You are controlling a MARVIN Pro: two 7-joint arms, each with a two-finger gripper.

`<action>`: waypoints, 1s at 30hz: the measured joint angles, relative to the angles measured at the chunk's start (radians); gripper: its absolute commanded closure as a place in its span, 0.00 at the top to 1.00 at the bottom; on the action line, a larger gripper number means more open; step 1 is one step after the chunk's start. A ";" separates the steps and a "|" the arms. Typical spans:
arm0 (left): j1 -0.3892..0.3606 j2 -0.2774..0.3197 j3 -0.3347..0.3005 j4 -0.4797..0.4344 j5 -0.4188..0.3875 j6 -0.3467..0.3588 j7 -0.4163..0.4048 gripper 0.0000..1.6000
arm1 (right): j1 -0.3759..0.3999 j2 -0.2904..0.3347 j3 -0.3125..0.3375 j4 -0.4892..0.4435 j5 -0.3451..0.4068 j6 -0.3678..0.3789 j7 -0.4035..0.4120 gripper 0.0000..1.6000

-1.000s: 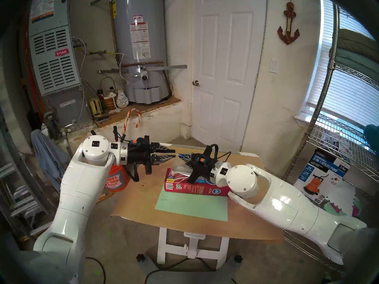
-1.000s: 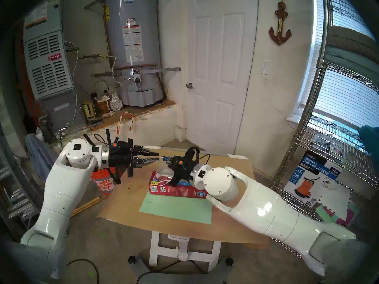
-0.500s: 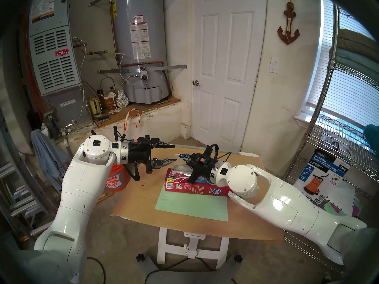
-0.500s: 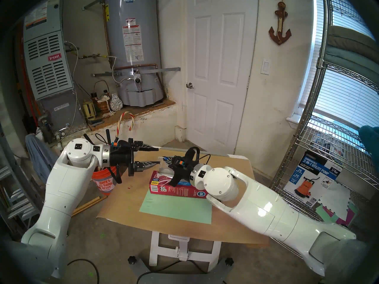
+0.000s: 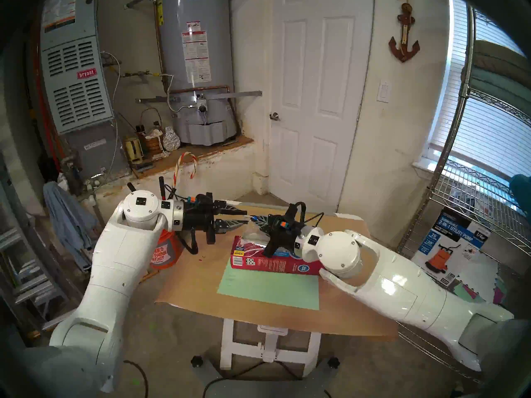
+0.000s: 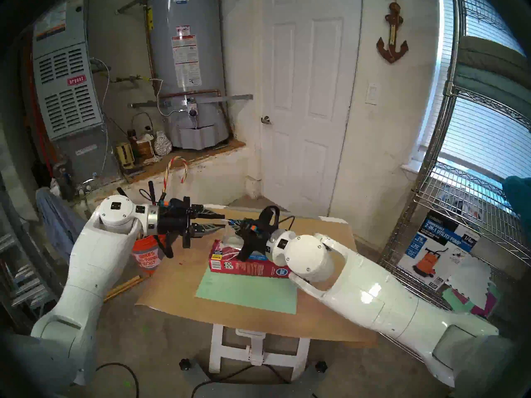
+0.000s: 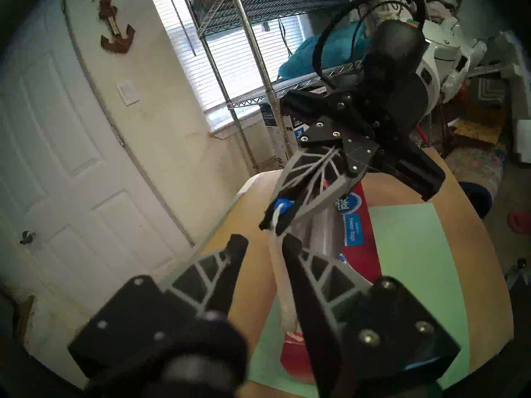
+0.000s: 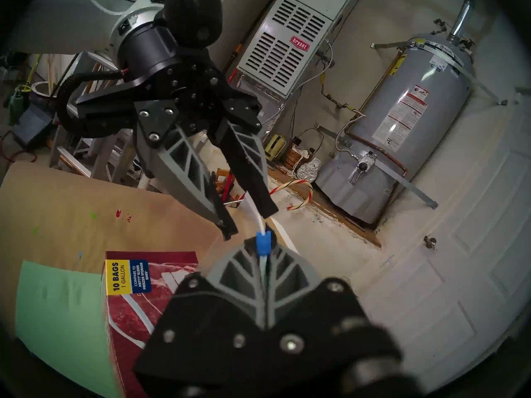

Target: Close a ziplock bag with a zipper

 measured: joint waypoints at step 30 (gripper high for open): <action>-0.031 -0.017 0.002 0.018 0.007 -0.015 -0.007 0.42 | 0.002 -0.013 0.000 0.011 -0.010 -0.001 -0.003 0.00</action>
